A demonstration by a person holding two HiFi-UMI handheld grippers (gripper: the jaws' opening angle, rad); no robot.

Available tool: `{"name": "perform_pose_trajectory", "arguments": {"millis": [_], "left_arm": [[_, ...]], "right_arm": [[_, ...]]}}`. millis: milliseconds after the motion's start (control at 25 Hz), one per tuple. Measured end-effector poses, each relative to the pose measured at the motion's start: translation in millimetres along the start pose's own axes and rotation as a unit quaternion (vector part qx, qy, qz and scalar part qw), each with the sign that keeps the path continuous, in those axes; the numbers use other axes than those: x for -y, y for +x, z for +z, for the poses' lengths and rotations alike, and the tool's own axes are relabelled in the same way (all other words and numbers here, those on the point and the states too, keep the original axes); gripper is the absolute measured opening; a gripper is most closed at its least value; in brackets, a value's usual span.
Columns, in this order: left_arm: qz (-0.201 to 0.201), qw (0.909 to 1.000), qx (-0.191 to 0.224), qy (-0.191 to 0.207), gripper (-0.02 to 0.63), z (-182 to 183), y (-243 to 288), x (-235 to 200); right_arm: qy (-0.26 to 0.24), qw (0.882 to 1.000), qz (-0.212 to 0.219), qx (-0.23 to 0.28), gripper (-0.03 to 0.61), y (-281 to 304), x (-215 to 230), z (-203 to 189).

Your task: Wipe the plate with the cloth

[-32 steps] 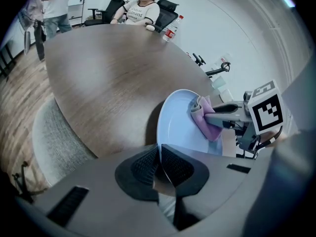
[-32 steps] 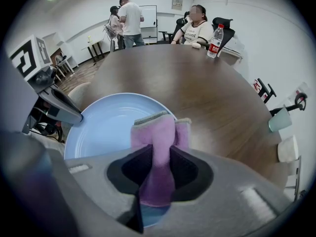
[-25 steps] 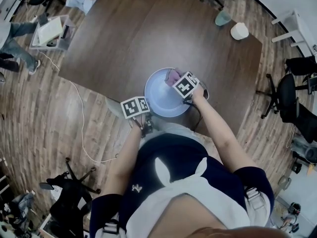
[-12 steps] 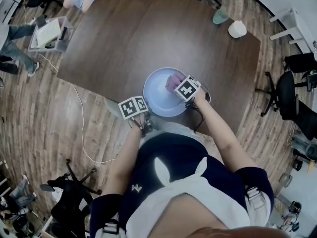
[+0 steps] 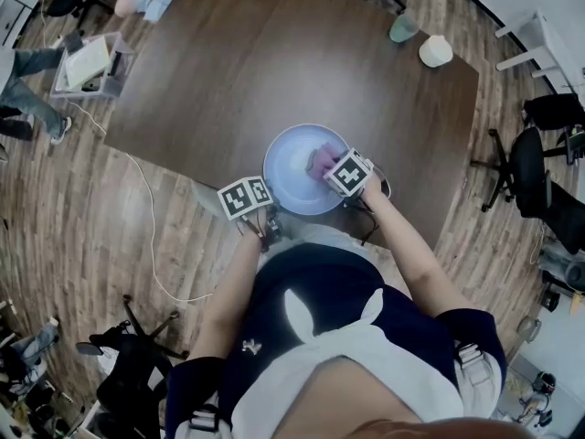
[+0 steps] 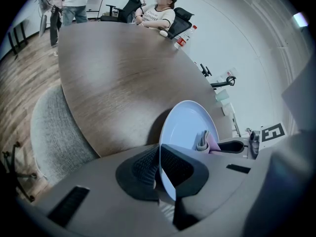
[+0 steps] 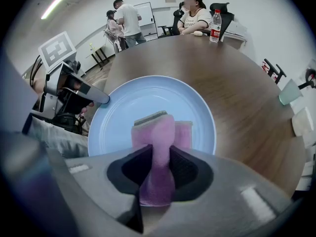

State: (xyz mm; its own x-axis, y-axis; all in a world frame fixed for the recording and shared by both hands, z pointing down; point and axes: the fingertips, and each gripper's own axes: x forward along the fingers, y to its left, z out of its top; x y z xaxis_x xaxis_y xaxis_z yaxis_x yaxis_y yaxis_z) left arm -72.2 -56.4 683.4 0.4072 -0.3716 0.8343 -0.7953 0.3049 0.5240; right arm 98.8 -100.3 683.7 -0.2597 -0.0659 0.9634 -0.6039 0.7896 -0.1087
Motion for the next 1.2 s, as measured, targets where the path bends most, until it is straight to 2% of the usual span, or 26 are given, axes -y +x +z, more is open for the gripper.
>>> {"name": "perform_pose_trajectory", "arguments": {"millis": [480, 720, 1200], "left_arm": [[-0.002, 1.0, -0.001, -0.004, 0.018, 0.0, 0.0, 0.4], [0.0, 1.0, 0.0, -0.002, 0.018, -0.1, 0.6, 0.6], [-0.001, 1.0, -0.002, -0.002, 0.018, 0.3, -0.2, 1.8]], "right_arm": [[0.013, 0.999, 0.03, 0.003, 0.104, 0.7, -27.6, -12.5], [-0.021, 0.999, 0.032, 0.014, 0.104, 2.9, -48.8, -9.0], [-0.083, 0.994, 0.073, 0.023, 0.104, 4.1, -96.5, 7.7]]}}
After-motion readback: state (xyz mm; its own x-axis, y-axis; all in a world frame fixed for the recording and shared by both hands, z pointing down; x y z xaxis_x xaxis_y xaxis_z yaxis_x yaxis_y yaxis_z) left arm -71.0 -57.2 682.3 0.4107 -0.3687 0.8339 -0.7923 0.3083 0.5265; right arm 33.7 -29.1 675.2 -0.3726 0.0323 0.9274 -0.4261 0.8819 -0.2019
